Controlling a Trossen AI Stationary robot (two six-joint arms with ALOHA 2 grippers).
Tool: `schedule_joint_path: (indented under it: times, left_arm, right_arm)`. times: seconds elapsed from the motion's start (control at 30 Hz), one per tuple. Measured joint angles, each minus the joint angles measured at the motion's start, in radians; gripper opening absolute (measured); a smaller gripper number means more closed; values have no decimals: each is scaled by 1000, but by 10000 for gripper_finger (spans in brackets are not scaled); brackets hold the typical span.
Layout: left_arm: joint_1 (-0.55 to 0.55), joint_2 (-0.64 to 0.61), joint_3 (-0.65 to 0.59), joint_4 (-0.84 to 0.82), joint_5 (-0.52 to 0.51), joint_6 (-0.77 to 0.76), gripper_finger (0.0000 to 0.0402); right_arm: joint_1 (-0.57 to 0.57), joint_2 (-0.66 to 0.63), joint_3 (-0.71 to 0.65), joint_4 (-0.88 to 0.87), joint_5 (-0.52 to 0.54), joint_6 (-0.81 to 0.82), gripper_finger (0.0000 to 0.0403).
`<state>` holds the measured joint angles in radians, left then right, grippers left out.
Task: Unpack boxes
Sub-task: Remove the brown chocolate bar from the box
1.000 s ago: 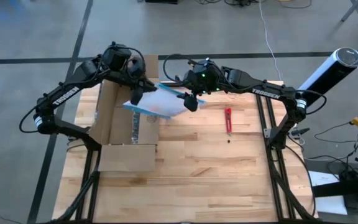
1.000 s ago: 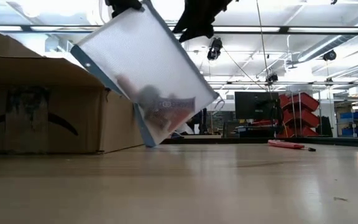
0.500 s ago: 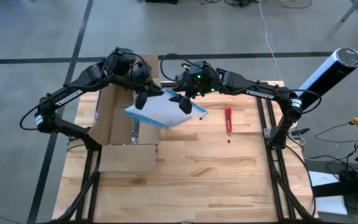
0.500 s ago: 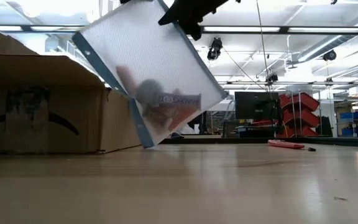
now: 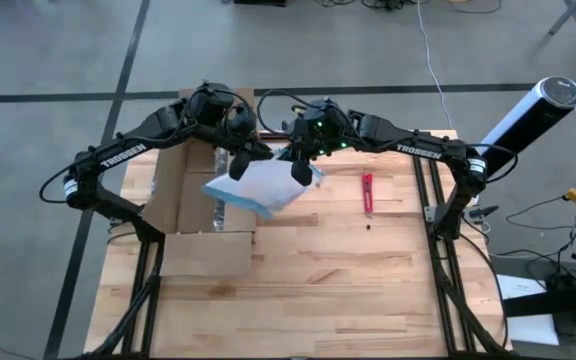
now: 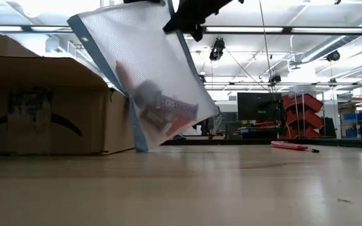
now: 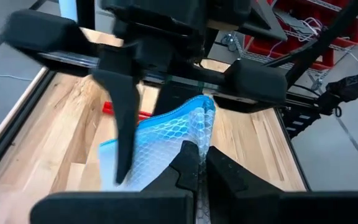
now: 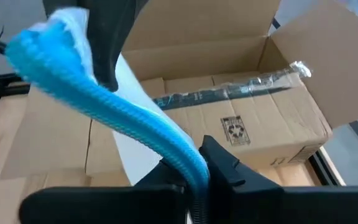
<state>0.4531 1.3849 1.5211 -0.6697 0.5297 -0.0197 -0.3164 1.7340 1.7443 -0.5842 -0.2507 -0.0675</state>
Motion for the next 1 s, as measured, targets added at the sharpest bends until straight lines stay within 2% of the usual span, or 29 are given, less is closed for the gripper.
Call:
schedule_joint_path:
  times: [0.2, 0.53, 0.67, 0.8, 1.0]
  left_arm:
    - [1, -10, 8, -2, 7, -7, 38]
    - [2, -13, 14, 5, -19, 18, 175]
    - [2, -13, 14, 5, -45, 18, 215]
    - [2, -13, 14, 5, -69, 18, 231]
    - [2, -13, 14, 5, -75, 14, 220]
  right_arm:
    - [-4, -45, 1, -202, 56, -15, 0]
    - [-13, -182, 1, -559, 215, -22, 0]
    - [-29, -268, 1, -649, 289, -5, 0]
    - [-65, -355, 0, -712, 355, 5, 0]
    - [-113, -434, 0, -811, 434, 3, 0]
